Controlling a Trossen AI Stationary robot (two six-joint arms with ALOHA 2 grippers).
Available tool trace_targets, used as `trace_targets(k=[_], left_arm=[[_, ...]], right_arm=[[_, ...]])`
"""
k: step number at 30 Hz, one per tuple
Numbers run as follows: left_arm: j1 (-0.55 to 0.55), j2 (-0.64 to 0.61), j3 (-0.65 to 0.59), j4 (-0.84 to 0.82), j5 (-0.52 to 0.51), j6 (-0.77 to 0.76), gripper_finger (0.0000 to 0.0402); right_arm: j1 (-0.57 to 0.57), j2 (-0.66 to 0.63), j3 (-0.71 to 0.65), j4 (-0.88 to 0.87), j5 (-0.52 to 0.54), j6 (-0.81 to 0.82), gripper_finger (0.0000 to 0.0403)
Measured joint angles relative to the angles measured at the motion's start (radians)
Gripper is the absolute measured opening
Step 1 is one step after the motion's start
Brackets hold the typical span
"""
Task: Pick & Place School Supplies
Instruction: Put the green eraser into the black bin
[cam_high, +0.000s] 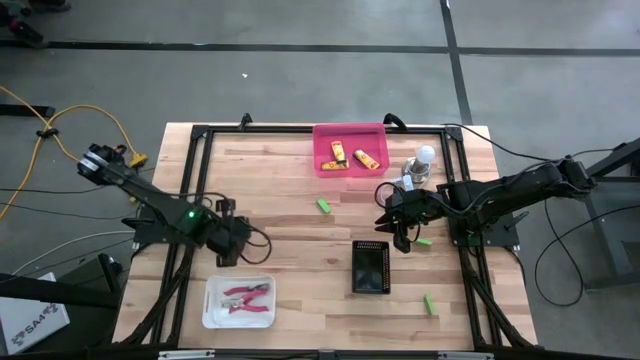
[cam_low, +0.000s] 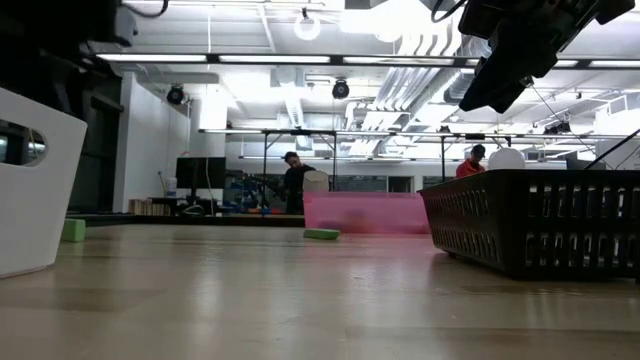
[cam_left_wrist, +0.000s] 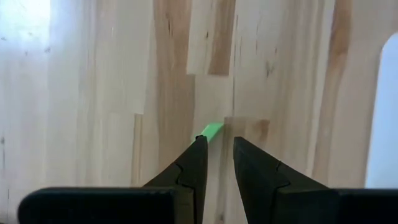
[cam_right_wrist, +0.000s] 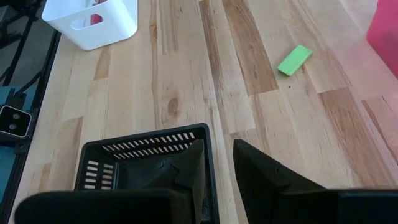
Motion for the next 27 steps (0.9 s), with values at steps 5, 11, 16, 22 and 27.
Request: trace_targets(k=[5, 11, 16, 22, 27], left_arm=[[0.078, -0.074, -0.078, 0.050, 0.079, 0.084, 0.0072], [0.163, -0.077, -0.079, 0.076, 0.166, 0.148, 0.0072], [0.208, -0.037, -0.079, 0.089, 0.162, 0.120, 0.0072], [0.262, 0.003, -0.079, 0.117, 0.170, -0.037, 0.0072], [0.273, 0.012, -0.079, 0.133, 0.172, -0.167, 0.0072]], right_arm=[[0.000, 0.000, 0.000, 0.000, 0.000, 0.000, 0.0074], [0.000, 0.000, 0.000, 0.000, 0.000, 0.000, 0.0074], [0.000, 0.000, 0.000, 0.000, 0.000, 0.000, 0.0074], [0.000, 0.000, 0.000, 0.000, 0.000, 0.000, 0.0074], [0.000, 0.000, 0.000, 0.000, 0.000, 0.000, 0.0074]])
